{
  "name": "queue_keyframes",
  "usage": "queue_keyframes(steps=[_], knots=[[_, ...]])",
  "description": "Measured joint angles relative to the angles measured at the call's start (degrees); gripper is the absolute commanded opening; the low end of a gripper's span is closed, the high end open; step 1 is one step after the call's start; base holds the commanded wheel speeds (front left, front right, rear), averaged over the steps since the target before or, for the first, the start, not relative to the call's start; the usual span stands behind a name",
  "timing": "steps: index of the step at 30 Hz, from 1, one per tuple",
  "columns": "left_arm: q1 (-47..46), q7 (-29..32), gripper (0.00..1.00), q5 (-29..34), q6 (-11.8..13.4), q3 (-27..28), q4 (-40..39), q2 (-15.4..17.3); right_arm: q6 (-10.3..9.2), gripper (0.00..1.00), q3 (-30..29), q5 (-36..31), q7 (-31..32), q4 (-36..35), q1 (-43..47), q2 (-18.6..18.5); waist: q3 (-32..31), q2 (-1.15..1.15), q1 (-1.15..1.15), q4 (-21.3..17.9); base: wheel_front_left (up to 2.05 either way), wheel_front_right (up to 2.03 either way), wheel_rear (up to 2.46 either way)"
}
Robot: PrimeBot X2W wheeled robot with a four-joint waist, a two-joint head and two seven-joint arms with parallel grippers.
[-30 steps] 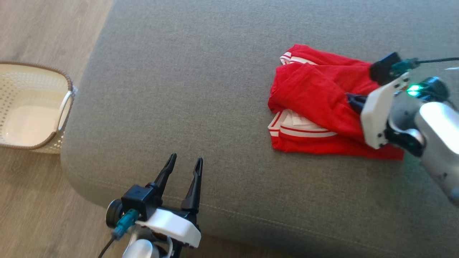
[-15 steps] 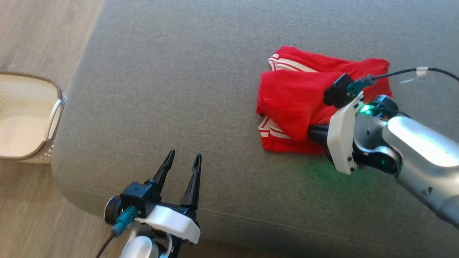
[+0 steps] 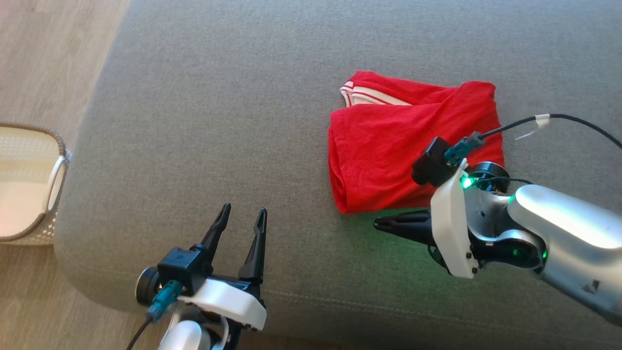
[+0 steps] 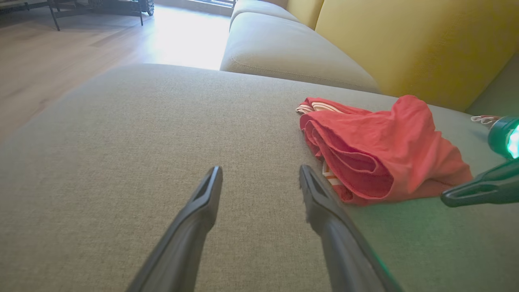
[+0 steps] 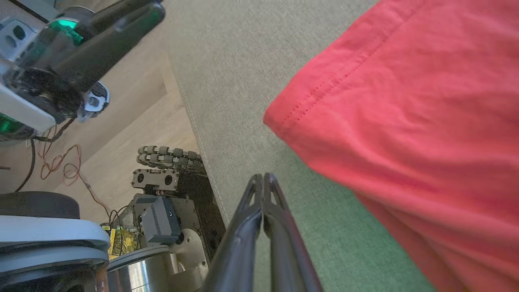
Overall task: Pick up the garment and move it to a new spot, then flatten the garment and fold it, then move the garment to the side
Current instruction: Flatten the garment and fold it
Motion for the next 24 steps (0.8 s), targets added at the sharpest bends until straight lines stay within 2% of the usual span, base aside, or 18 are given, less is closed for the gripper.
queue_keyframes(steps=[3, 8, 9, 11, 13, 14, 15, 16, 18, 24], knots=[[0.01, 0.0, 1.0, 0.01, -0.24, 0.09, -0.01, 0.0, 0.0, 0.0, -0.12, -0.47, -2.22, -1.52, -0.01, -0.82, -0.28, 0.0, 0.0, -0.43, 0.0, 0.0, 0.0], [0.21, 0.0, 1.0, 0.01, -0.25, 0.15, -0.13, 0.0, 0.0, 0.0, -3.55, -3.59, -11.85, 0.25, 0.01, -0.99, -0.81, 0.0, 0.0, -0.78, 0.0, 0.0, 0.0], [0.7, 0.0, 1.0, 0.01, -0.25, 0.2, -0.26, 0.0, 0.0, 0.06, -5.38, -5.57, -16.18, 2.46, 0.21, -0.94, -1.07, 0.0, 0.0, -0.87, 0.0, 0.0, 0.0], [1.17, 0.0, 1.0, 0.0, -0.25, 0.31, -0.29, 0.0, 0.0, 0.16, -7.88, -7.34, -20.75, 5.44, 0.67, -0.57, -1.31, 0.0, 0.0, -1.04, 0.0, 0.0, 0.0], [1.26, 0.0, 1.0, 0.0, -0.24, 0.51, -0.36, 0.0, 0.0, 0.4, -10.48, -9.73, -24.93, 8.61, 1.37, 0.37, -1.55, 0.0, 0.0, -1.38, 0.0, 0.0, 0.0], [1.28, 0.0, 1.0, 0.01, -0.24, 0.54, -0.41, 0.0, 0.0, 0.45, -11.57, -10.66, -26.68, 10.07, 1.94, 1.08, -1.67, 0.0, 0.0, -1.61, 0.0, 0.0, 0.0], [1.32, 0.0, 1.0, 0.01, -0.25, 0.52, -0.45, 0.0, 0.0, 0.58, -12.46, -11.57, -28.33, 11.52, 2.67, 1.81, -1.8, 0.0, 0.0, -1.82, 0.0, 0.0, 0.0], [1.42, 0.0, 1.0, 0.03, -0.25, 0.52, -0.46, 0.0, -0.01, 0.76, -13.4, -12.54, -29.82, 13.01, 3.56, 2.61, -1.93, 0.0, 0.0, -2.01, 0.0, 0.0, 0.0], [1.66, 0.0, 1.0, 0.23, -0.25, 0.52, -0.52, 0.0, -0.01, 1.0, -15.13, -14.19, -32.18, 15.75, 5.69, 4.05, -2.19, 0.0, 0.0, -2.32, 0.0, 0.0, 0.0], [2.33, 0.0, 1.0, 0.58, -0.23, 1.15, -1.33, 0.0, 0.0, 1.0, -22.87, -20.75, -37.35, 21.76, 11.66, 7.79, -3.34, 0.0, 0.0, -3.4, 0.0, 0.0, 0.0]])
